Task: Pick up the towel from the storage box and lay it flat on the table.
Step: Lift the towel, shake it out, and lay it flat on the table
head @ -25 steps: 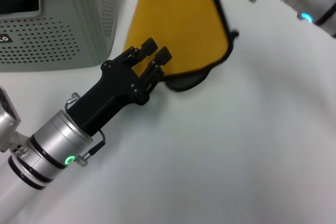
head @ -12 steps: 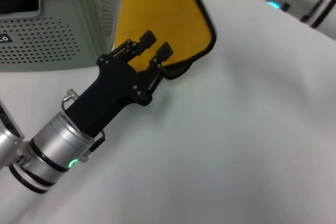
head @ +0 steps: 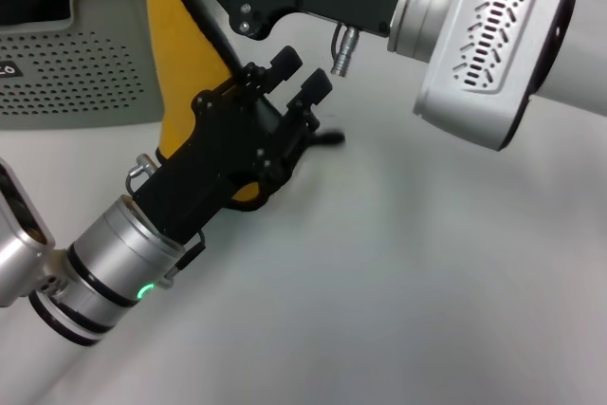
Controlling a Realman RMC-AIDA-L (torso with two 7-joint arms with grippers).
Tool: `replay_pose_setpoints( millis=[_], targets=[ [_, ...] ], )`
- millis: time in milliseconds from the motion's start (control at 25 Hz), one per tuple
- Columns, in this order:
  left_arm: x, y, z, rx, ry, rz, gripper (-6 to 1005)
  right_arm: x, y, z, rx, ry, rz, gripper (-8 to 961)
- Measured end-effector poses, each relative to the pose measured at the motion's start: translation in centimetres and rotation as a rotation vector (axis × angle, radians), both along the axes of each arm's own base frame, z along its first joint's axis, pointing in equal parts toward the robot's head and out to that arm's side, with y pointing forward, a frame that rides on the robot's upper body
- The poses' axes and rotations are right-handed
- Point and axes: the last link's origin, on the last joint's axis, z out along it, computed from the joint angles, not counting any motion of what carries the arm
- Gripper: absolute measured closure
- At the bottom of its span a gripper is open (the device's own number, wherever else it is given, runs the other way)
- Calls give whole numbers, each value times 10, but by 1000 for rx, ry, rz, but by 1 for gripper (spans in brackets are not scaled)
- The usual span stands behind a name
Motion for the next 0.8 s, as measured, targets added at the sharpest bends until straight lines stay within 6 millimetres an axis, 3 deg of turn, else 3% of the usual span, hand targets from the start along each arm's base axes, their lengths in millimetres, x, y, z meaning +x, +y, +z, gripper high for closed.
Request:
replay_pose_setpoints(
  millis=[440, 800],
  targets=[
    [-30, -2, 13, 189, 44, 192, 629, -9, 4, 10, 89, -10, -22, 925],
    [-37, 12, 6, 220, 155, 257, 625, -15, 3, 15, 97, 8, -30, 924]
  ],
)
